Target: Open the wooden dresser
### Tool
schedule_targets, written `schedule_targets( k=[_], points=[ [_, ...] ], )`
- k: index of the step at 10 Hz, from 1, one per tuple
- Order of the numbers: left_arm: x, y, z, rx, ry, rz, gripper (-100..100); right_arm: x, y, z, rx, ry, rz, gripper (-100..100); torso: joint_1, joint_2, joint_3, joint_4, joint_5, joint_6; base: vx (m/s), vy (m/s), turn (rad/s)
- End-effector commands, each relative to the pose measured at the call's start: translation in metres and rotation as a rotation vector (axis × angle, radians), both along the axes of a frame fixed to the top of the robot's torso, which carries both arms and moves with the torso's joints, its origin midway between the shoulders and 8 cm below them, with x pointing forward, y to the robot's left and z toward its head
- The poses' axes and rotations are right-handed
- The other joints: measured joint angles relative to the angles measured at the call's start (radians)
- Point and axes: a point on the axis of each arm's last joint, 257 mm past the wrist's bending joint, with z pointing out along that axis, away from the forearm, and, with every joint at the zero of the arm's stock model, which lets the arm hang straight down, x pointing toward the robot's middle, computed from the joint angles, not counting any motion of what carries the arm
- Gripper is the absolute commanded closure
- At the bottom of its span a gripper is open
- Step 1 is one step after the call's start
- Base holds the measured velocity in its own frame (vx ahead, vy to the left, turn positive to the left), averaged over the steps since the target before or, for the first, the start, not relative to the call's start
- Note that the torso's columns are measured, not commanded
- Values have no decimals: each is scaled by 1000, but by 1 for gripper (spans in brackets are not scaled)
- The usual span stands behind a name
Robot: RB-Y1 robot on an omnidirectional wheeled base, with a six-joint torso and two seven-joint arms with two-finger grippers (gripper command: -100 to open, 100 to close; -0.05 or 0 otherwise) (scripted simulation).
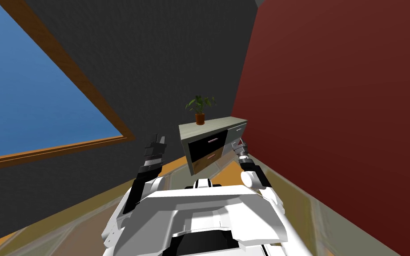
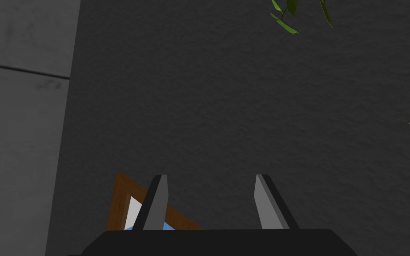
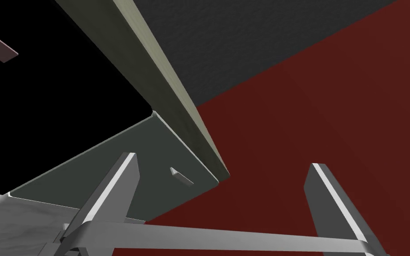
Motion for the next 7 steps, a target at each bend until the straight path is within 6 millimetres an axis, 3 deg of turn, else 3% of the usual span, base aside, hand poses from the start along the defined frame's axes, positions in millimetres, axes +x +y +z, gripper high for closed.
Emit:
schedule_targets(
  k=[1, 7],
  points=[
    [0, 0, 0, 0, 0, 0, 0, 9, -7, -16, 110, 35, 23, -100, 0, 0, 0, 0, 0, 0, 6, -9, 50],
    [0, 0, 0, 0, 0, 0, 0, 28, -18, -51, 363, 97, 62, -100, 0, 0, 0, 0, 0, 0, 6, -10, 51]
  ],
)
